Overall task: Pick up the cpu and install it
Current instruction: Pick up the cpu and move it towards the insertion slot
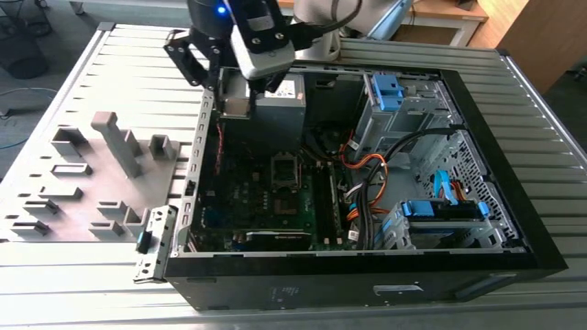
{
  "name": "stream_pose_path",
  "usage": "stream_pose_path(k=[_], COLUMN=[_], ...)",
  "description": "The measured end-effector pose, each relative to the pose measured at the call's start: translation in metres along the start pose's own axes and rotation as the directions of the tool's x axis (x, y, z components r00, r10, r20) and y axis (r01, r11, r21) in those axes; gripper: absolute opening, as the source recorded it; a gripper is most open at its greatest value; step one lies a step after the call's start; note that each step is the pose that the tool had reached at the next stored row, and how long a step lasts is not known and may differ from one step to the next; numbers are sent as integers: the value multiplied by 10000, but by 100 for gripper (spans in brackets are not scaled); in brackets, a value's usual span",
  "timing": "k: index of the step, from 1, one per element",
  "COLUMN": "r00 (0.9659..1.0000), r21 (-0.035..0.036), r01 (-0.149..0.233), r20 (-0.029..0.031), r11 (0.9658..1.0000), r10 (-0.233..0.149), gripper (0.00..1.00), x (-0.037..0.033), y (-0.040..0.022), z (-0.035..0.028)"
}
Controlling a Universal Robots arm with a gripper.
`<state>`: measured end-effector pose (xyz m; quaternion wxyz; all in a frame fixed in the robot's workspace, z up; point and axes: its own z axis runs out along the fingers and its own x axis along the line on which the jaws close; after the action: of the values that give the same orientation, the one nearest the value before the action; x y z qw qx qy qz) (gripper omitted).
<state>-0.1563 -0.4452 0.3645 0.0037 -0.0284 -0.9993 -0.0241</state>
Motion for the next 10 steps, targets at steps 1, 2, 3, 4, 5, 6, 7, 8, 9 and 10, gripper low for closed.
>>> stream_pose_path(k=[1, 2, 3, 4, 5, 6, 7, 8, 9, 10], r00=[10000, 10000, 10000, 10000, 10000, 10000, 10000, 10000, 10000, 10000], r21=[0, 1, 1, 0, 1, 0, 1, 1, 0, 0], r01=[0, 0, 1, 0, 0, 0, 0, 0, 0, 1], r20=[0, 0, -1, 0, -1, 0, -1, 0, 0, 0], r11=[10000, 10000, 10000, 10000, 10000, 10000, 10000, 10000, 10000, 10000], r10=[0, 0, -1, 0, 0, 0, 0, 0, 0, -1], gripper=[47, 47, 47, 47, 47, 47, 47, 47, 47, 47], x=[-44, -93, -138, -183, -227, -270, -314, -356, -398, -442], y=[2, 5, 8, 10, 13, 16, 18, 20, 23, 25], z=[0, -1, -1, -1, -1, -1, -1, -1, -1, -1])
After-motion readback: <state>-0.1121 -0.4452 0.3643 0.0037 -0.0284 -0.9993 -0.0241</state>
